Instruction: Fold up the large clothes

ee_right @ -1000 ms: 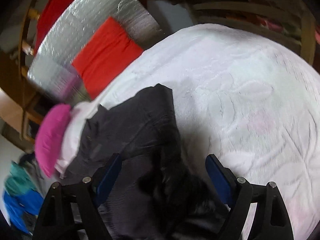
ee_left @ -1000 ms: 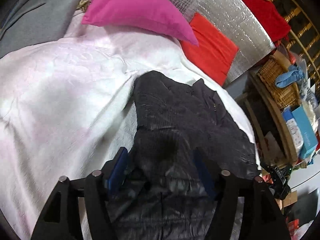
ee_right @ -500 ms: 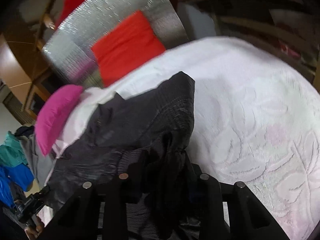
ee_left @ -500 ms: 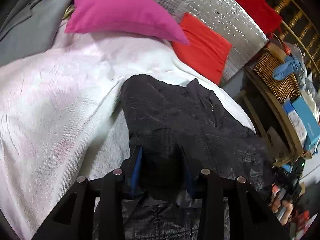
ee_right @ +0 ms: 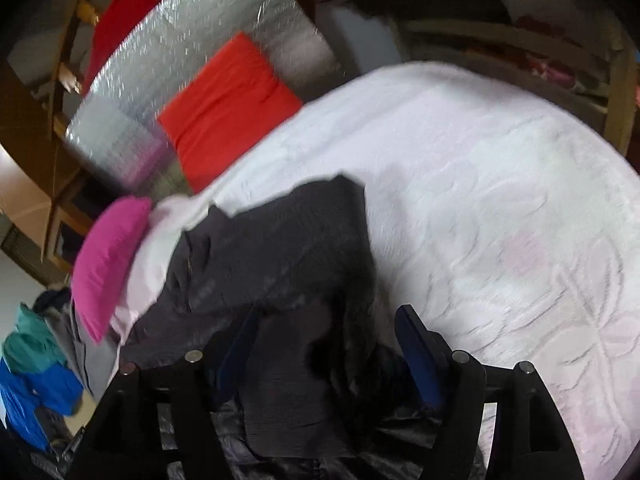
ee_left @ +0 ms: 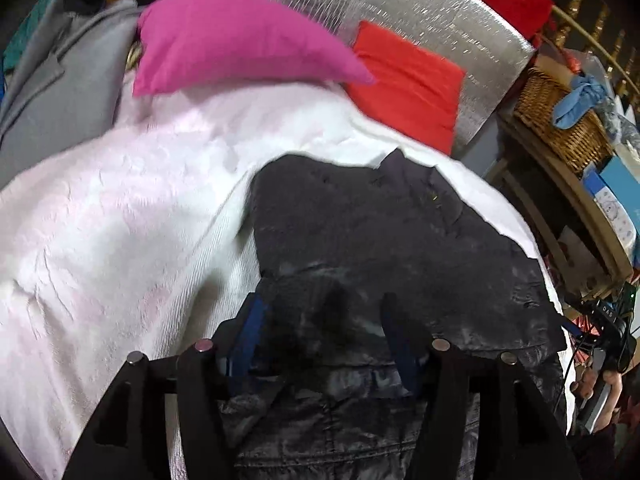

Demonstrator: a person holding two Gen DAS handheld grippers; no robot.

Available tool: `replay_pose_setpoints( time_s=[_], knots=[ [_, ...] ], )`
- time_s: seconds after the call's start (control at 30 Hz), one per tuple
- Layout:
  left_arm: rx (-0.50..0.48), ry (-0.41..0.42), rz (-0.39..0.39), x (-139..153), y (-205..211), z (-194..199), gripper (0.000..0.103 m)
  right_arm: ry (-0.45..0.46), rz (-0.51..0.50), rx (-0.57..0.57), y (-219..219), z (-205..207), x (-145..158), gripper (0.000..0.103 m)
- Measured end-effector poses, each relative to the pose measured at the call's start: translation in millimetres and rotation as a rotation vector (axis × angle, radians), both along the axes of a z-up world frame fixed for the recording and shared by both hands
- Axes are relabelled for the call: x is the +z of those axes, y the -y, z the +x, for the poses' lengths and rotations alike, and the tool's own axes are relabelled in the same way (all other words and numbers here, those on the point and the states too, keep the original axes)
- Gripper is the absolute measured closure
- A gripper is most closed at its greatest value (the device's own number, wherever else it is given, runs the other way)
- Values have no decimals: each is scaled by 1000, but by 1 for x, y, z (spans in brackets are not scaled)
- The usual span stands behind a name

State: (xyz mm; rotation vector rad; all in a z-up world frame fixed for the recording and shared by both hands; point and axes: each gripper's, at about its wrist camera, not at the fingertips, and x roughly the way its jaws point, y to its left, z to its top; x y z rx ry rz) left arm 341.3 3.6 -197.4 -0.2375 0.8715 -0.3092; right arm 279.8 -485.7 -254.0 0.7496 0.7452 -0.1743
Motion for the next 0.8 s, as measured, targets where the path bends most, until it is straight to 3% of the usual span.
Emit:
replay_pose_setpoints(
  time_s=[0.1,0.17,0.23,0.33,0.47,0.67,0.8],
  knots=[
    [-13,41,40,7,8,-6,39,47,0,-11,1,-9,10,29],
    [-12,70,99,9,16,-11,39,94,-14,32,-8,-12,20,34],
    [-12,89,145,11,21,-14,39,132,-87,91,-27,-17,35,67],
    [-8,112,182,13,27,-17,39,150,-121,184,-54,-16,42,67],
    [-4,160,254,16,34,-26,39,80,-157,264,-82,-8,32,67],
    [-17,194,327,14,44,-30,39,-110,-117,260,-83,10,-8,69],
    [-30,206,368,12,51,-32,39,-125,-75,244,-77,10,-15,69]
  ],
)
